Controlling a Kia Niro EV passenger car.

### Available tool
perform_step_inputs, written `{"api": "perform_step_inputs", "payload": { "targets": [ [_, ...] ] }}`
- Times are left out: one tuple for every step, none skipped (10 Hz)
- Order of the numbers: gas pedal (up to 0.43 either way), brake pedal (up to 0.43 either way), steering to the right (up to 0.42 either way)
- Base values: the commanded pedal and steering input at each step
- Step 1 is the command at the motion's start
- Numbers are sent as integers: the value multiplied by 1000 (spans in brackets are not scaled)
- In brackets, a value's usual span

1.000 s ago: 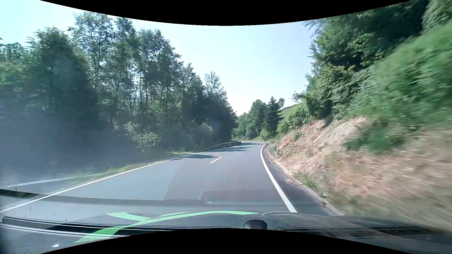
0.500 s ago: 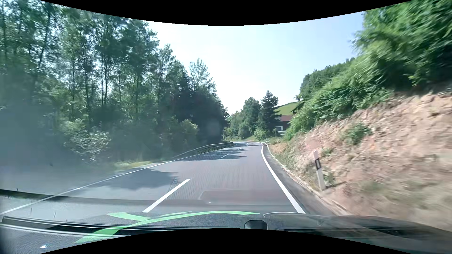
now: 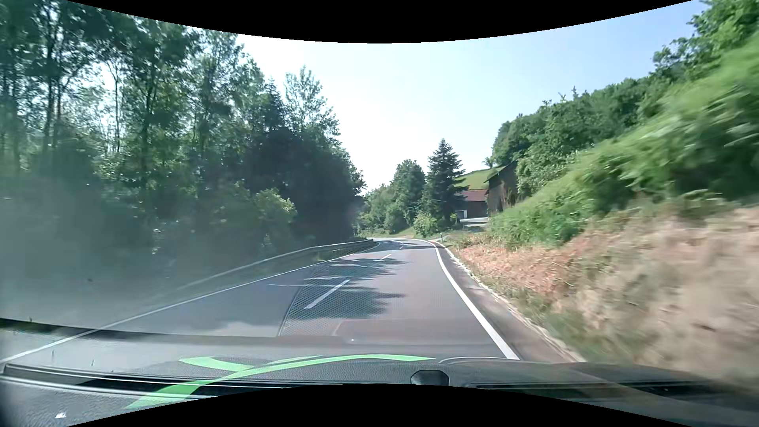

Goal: Follow the waypoints while adhering to traffic rules and regulations

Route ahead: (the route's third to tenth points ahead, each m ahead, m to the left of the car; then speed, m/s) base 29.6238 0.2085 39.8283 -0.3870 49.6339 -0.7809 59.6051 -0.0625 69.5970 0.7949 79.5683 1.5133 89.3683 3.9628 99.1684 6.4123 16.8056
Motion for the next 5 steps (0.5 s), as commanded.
{"api": "perform_step_inputs", "payload": {
  "targets": [
    [87, 0, 22],
    [87, 0, 21],
    [98, 0, 21],
    [98, 0, 20],
    [130, 0, 17]
  ]
}}
